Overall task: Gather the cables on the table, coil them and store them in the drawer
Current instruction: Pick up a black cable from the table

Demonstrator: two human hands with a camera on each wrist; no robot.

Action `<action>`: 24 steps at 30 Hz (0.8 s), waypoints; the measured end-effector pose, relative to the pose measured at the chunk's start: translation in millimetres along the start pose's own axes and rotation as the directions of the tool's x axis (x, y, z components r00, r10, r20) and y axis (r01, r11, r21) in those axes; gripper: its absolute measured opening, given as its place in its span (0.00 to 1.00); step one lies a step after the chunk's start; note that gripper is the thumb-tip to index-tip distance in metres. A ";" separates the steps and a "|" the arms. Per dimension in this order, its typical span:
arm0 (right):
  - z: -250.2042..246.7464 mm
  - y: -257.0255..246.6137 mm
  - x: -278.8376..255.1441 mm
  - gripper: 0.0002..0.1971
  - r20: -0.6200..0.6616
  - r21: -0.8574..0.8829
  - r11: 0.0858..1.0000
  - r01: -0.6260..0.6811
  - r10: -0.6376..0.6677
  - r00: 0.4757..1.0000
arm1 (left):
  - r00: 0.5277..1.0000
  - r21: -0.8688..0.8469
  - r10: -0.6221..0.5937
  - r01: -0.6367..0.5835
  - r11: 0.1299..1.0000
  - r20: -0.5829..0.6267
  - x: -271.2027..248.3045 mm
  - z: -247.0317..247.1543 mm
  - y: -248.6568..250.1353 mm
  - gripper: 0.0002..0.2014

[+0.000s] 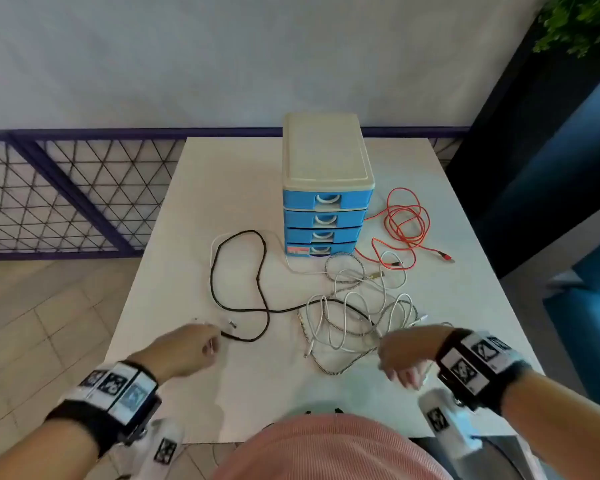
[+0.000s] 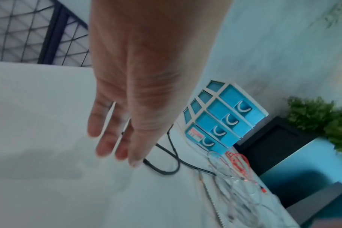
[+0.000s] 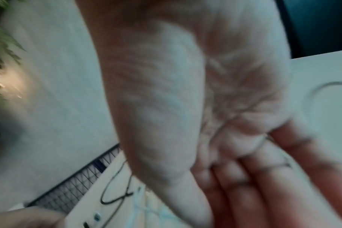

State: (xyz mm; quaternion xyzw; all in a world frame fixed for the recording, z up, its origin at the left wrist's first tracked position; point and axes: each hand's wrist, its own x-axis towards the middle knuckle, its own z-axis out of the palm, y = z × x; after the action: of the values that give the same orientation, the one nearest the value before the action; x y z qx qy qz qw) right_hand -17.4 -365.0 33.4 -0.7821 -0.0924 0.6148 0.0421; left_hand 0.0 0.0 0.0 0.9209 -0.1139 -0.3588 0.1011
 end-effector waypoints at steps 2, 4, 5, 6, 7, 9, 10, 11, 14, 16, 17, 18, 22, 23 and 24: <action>-22.0 -13.1 5.8 0.13 -0.312 -0.029 0.997 0.065 -0.071 0.948 | 0.976 0.131 -0.072 0.100 0.986 -0.208 15.6 -7.6 -6.4 0.16; -42.2 -34.5 2.4 0.09 -0.542 -0.080 0.988 0.133 -0.155 0.826 | 0.944 0.214 -0.115 0.186 0.959 -0.309 24.7 -11.8 -9.8 0.18; -50.0 -43.9 3.6 0.09 -0.597 -0.096 0.978 0.187 -0.207 0.775 | 0.940 0.229 -0.130 0.208 0.951 -0.315 29.5 -10.8 -12.9 0.18; -55.2 -52.6 5.8 0.10 -0.619 -0.110 0.969 0.219 -0.239 0.748 | 0.942 0.236 -0.140 0.217 0.947 -0.304 31.0 -8.6 -14.0 0.17; -59.8 -58.6 8.7 0.11 -0.626 -0.108 0.963 0.247 -0.259 0.736 | 0.948 0.249 -0.146 0.219 0.943 -0.283 32.6 -7.6 -16.0 0.16; -68.6 -70.7 11.1 0.12 -0.627 -0.072 0.952 0.299 -0.276 0.728 | 0.965 0.277 -0.109 0.175 0.945 -0.239 31.7 -9.4 -16.7 0.11; -73.3 -76.6 11.2 0.12 -0.638 -0.059 0.942 0.331 -0.291 0.713 | 0.972 0.262 -0.083 0.141 0.955 -0.221 31.4 -12.4 -17.4 0.08; -76.8 -82.0 10.5 0.13 -0.654 -0.057 0.933 0.356 -0.304 0.692 | 0.980 0.223 -0.057 0.100 0.970 -0.192 29.8 -16.5 -15.3 0.06; -84.1 -96.6 13.3 0.14 -0.700 -0.067 0.896 0.440 -0.356 0.619 | 0.990 0.006 0.062 -0.061 0.998 -0.129 20.2 -38.0 3.5 0.07; -87.2 -106.7 14.5 0.15 -0.711 -0.026 0.866 0.500 -0.368 0.600 | 0.963 -0.156 0.188 -0.219 0.963 -0.193 10.4 -62.5 29.5 0.05; -88.3 -112.9 12.2 0.17 -0.721 0.000 0.843 0.537 -0.372 0.584 | 0.937 -0.221 0.235 -0.294 0.930 -0.260 5.5 -76.0 44.0 0.04; -90.1 -118.6 8.4 0.19 -0.737 0.044 0.801 0.597 -0.378 0.560 | 0.903 -0.276 0.262 -0.363 0.890 -0.342 1.9 -89.5 58.1 0.03; -102.4 -132.4 -22.9 0.20 -0.857 0.357 0.323 0.877 -0.260 0.445 | 0.739 -0.446 0.107 -0.509 0.737 -0.666 0.3 -126.6 91.6 0.06; -107.5 -132.7 -30.5 0.20 -0.885 0.356 0.242 0.903 -0.225 0.409 | 0.719 -0.526 0.030 -0.535 0.661 -0.694 1.3 -130.4 99.5 0.08; -112.7 -133.3 -36.3 0.18 -0.903 0.335 0.200 0.921 -0.211 0.374 | 0.725 -0.621 -0.023 -0.572 0.536 -0.688 3.5 -131.7 106.5 0.11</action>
State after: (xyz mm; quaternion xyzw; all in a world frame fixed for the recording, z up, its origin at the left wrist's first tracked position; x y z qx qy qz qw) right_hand 71.2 -236.1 119.0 -0.7017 -0.0806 0.1521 0.6913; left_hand 77.9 -88.7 121.4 0.8013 -0.0530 -0.0220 0.5955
